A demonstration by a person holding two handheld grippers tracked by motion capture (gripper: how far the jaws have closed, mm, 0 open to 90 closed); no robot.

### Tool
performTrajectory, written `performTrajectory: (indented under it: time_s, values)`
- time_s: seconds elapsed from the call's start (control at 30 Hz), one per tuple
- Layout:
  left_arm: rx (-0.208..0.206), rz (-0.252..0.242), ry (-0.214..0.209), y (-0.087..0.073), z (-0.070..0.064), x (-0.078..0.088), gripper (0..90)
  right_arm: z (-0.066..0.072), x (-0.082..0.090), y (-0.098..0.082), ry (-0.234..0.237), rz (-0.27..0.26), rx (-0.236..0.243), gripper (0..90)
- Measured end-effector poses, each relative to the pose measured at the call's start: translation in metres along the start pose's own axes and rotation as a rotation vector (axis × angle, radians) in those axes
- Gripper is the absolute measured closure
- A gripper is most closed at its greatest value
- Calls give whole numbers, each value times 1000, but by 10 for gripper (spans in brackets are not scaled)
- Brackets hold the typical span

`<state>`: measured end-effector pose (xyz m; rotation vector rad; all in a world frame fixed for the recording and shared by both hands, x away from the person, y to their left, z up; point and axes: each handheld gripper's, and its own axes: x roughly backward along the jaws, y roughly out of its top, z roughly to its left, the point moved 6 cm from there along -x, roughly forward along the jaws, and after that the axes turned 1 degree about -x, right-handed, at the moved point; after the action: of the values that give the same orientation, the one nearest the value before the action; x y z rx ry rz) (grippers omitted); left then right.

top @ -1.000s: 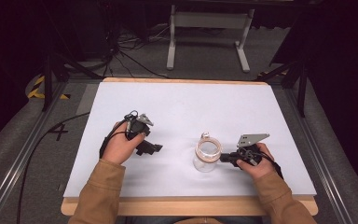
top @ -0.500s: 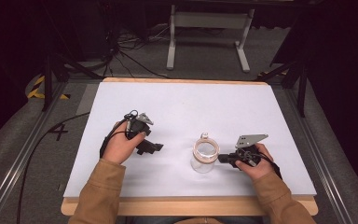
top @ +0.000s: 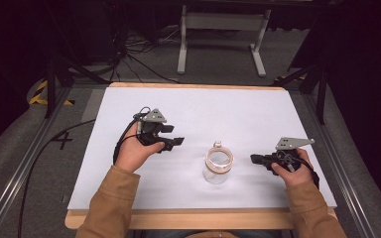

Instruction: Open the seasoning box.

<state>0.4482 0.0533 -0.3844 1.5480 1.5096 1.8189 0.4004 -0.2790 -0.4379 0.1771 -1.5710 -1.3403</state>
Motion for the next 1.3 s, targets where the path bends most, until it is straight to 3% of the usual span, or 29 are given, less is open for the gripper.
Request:
performTrajectory:
  time_s: [0.1,0.27,0.37,0.57,0.77,0.93,1.1,1.3]
  values:
    - [-30,-28,-35,12,-8,-5,657,2,1,-3,-5,3,0,900]
    - [-30,-72,-69,26,-15,-19,790,7,3,-8,-7,10,-6,900]
    - [-23,-72,-123,32,-20,-37,838,11,7,-12,-11,13,-2,895]
    - [-18,-89,-164,39,-30,-60,882,13,11,-18,-16,18,-13,880]
    - [-32,-37,-201,36,-38,-79,881,14,15,-22,-24,16,-18,875]
    - [-6,-16,-232,35,-40,-86,858,17,15,-23,-11,12,-25,869]
    - [-12,8,-226,32,-42,-90,871,19,13,-24,-6,18,-20,865]
    - [-5,5,-226,31,-41,-92,878,22,12,-23,10,20,-12,863]
